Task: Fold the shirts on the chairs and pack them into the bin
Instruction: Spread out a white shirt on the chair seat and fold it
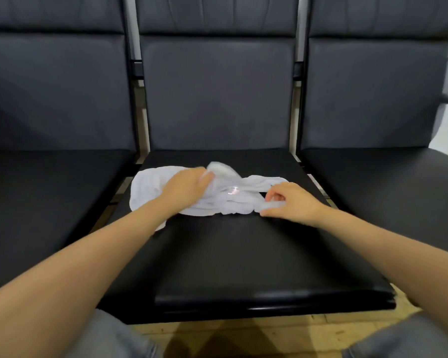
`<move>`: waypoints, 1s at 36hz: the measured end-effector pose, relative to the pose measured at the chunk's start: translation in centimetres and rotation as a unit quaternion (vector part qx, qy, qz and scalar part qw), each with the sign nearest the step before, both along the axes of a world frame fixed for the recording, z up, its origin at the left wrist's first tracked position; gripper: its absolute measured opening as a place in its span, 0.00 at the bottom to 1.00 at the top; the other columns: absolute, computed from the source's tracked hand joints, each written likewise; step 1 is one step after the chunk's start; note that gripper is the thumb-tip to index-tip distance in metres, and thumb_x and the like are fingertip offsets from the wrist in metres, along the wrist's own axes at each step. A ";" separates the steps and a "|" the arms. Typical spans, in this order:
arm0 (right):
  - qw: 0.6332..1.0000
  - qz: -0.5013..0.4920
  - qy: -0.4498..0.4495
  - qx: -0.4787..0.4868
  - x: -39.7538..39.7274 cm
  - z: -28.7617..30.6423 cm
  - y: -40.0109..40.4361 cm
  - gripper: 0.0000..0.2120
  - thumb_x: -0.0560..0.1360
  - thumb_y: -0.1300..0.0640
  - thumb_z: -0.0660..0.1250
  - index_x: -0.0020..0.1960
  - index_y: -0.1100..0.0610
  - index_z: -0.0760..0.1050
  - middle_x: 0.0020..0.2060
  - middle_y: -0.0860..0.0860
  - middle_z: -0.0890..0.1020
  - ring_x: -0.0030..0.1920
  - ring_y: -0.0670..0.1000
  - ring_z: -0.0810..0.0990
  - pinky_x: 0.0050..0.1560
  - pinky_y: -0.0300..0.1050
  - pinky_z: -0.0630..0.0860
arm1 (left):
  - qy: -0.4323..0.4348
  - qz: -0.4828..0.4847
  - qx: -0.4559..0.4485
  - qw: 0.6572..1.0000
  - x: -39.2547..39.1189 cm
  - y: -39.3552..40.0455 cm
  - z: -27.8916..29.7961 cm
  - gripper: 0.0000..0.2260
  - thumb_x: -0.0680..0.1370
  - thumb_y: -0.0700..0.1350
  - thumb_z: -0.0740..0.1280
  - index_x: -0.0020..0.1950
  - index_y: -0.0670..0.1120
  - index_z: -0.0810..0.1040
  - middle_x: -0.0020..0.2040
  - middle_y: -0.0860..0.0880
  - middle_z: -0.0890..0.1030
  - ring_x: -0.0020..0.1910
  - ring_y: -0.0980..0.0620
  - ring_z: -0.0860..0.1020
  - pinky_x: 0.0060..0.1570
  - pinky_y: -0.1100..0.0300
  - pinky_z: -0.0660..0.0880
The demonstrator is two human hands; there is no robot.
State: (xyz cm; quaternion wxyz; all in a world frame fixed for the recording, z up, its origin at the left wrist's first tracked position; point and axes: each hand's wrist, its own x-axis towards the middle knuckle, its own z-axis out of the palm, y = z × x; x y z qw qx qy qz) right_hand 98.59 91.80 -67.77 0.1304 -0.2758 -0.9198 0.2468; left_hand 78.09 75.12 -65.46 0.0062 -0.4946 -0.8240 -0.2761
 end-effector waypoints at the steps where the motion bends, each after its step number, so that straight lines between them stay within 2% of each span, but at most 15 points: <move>1: 0.999 0.019 -0.009 0.033 -0.1 0.1 -0.2 0.09 0.69 0.45 0.74 0.41 0.48 0.77 0.40 0.44 0.78 0.42 0.42 0.75 0.44 0.42 0.73 | -0.099 0.029 0.056 0.993 -0.1 0.1 0.8 0.17 0.83 0.50 0.55 0.52 0.40 0.78 0.49 0.47 0.79 0.52 0.46 0.76 0.52 0.56 0.67; 4: 0.998 0.029 -0.004 0.047 -0.2 0.4 -0.1 0.08 0.75 0.49 0.69 0.41 0.52 0.79 0.38 0.45 0.79 0.40 0.44 0.76 0.44 0.44 0.72 | -0.357 0.129 0.184 0.906 -1.1 0.2 2.8 0.17 0.81 0.52 0.58 0.58 0.43 0.79 0.54 0.50 0.79 0.54 0.49 0.76 0.59 0.56 0.71; 6: 1.000 0.014 0.014 0.023 0.1 0.6 0.3 0.09 0.77 0.52 0.67 0.42 0.56 0.79 0.37 0.48 0.79 0.39 0.47 0.75 0.44 0.44 0.71 | -0.415 0.175 0.211 0.868 -1.9 -0.2 3.1 0.16 0.81 0.52 0.59 0.60 0.43 0.77 0.53 0.49 0.79 0.54 0.48 0.77 0.60 0.56 0.72; 8: 0.999 0.003 0.040 -0.016 0.2 0.7 0.9 0.10 0.78 0.54 0.65 0.42 0.59 0.79 0.38 0.51 0.79 0.39 0.48 0.75 0.43 0.42 0.70 | -0.361 0.201 0.200 0.889 -2.5 -0.9 2.7 0.17 0.83 0.49 0.56 0.61 0.41 0.77 0.55 0.45 0.79 0.57 0.45 0.76 0.61 0.54 0.71; 11: 0.989 -0.037 0.109 -0.092 0.0 1.2 1.2 0.12 0.80 0.57 0.62 0.43 0.62 0.78 0.37 0.51 0.78 0.36 0.42 0.73 0.37 0.32 0.68 | -0.229 0.217 0.166 0.934 -3.1 -2.1 1.3 0.11 0.82 0.43 0.55 0.50 0.41 0.76 0.47 0.45 0.76 0.46 0.46 0.74 0.50 0.54 0.69; 12: 0.983 -0.051 0.136 -0.108 -0.1 1.3 1.3 0.11 0.80 0.58 0.62 0.42 0.61 0.77 0.35 0.50 0.77 0.34 0.40 0.72 0.35 0.30 0.68 | -0.198 0.216 0.163 0.942 -3.5 -2.4 0.8 0.08 0.81 0.42 0.57 0.51 0.42 0.75 0.47 0.46 0.75 0.47 0.47 0.73 0.49 0.54 0.69; 14: 0.976 -0.070 0.172 -0.115 -0.4 1.4 1.5 0.10 0.80 0.58 0.62 0.40 0.58 0.76 0.34 0.48 0.75 0.34 0.42 0.72 0.37 0.36 0.69 | -0.098 0.212 0.171 0.957 -3.7 -2.7 0.3 0.09 0.79 0.40 0.61 0.58 0.44 0.75 0.53 0.45 0.75 0.54 0.46 0.73 0.51 0.55 0.70; 17: 0.981 -0.096 0.152 -0.073 -0.7 1.2 1.7 0.08 0.79 0.57 0.61 0.44 0.58 0.77 0.39 0.50 0.77 0.40 0.48 0.73 0.42 0.43 0.70 | 0.054 0.151 0.229 0.960 -2.3 -2.7 1.1 0.09 0.78 0.39 0.63 0.57 0.45 0.76 0.49 0.48 0.75 0.53 0.50 0.70 0.48 0.59 0.68; 20: 0.969 -0.137 0.189 -0.081 -0.8 1.5 1.6 0.09 0.80 0.58 0.58 0.48 0.59 0.76 0.43 0.53 0.78 0.43 0.50 0.75 0.45 0.45 0.72 | 0.066 0.042 0.235 0.969 -0.1 -2.4 2.0 0.04 0.77 0.43 0.64 0.49 0.48 0.77 0.41 0.51 0.77 0.43 0.52 0.73 0.42 0.58 0.70; 23: 0.889 -0.163 0.331 -0.271 -0.6 3.3 1.2 0.10 0.80 0.62 0.55 0.49 0.59 0.75 0.46 0.53 0.79 0.47 0.51 0.78 0.44 0.43 0.77 | 0.062 -0.083 0.083 0.991 1.7 -1.8 1.4 0.05 0.76 0.51 0.64 0.46 0.52 0.78 0.40 0.55 0.79 0.41 0.54 0.76 0.43 0.57 0.73; 25: 0.788 -0.161 0.417 -0.424 -0.4 4.4 1.4 0.10 0.81 0.63 0.54 0.54 0.60 0.74 0.51 0.54 0.80 0.51 0.53 0.80 0.47 0.46 0.79 | 0.136 -0.119 -0.024 0.983 2.0 -1.2 0.4 0.08 0.77 0.56 0.64 0.49 0.54 0.78 0.44 0.56 0.79 0.45 0.56 0.74 0.47 0.58 0.72; 27: 0.727 -0.174 0.452 -0.487 -0.1 4.8 1.7 0.11 0.82 0.61 0.55 0.60 0.60 0.73 0.53 0.56 0.80 0.53 0.55 0.80 0.47 0.47 0.79 | 0.220 -0.110 -0.058 0.968 1.4 -0.6 -0.5 0.16 0.74 0.63 0.61 0.50 0.53 0.79 0.46 0.56 0.79 0.47 0.55 0.75 0.52 0.58 0.70; 29: 0.723 -0.197 0.448 -0.487 0.1 4.8 2.0 0.09 0.82 0.60 0.55 0.55 0.58 0.74 0.50 0.55 0.80 0.49 0.53 0.80 0.43 0.45 0.78 | 0.271 -0.069 -0.063 0.958 0.5 -0.6 -0.9 0.23 0.71 0.67 0.56 0.51 0.53 0.80 0.48 0.56 0.81 0.51 0.52 0.76 0.57 0.57 0.68; 32: 0.751 -0.230 0.417 -0.458 0.3 4.2 2.3 0.07 0.82 0.56 0.58 0.50 0.58 0.73 0.47 0.54 0.79 0.43 0.51 0.79 0.37 0.42 0.74 | 0.278 -0.039 -0.036 0.959 -0.6 -1.0 -1.8 0.29 0.73 0.66 0.51 0.57 0.48 0.80 0.54 0.50 0.80 0.57 0.47 0.76 0.66 0.50 0.60; 36: 0.765 -0.251 0.386 -0.449 0.8 3.6 2.8 0.07 0.80 0.55 0.62 0.54 0.59 0.72 0.50 0.55 0.79 0.49 0.53 0.79 0.38 0.43 0.74 | 0.273 -0.028 -0.050 0.960 -0.5 -0.8 -2.9 0.32 0.73 0.62 0.43 0.61 0.49 0.79 0.52 0.48 0.80 0.57 0.46 0.75 0.70 0.47 0.47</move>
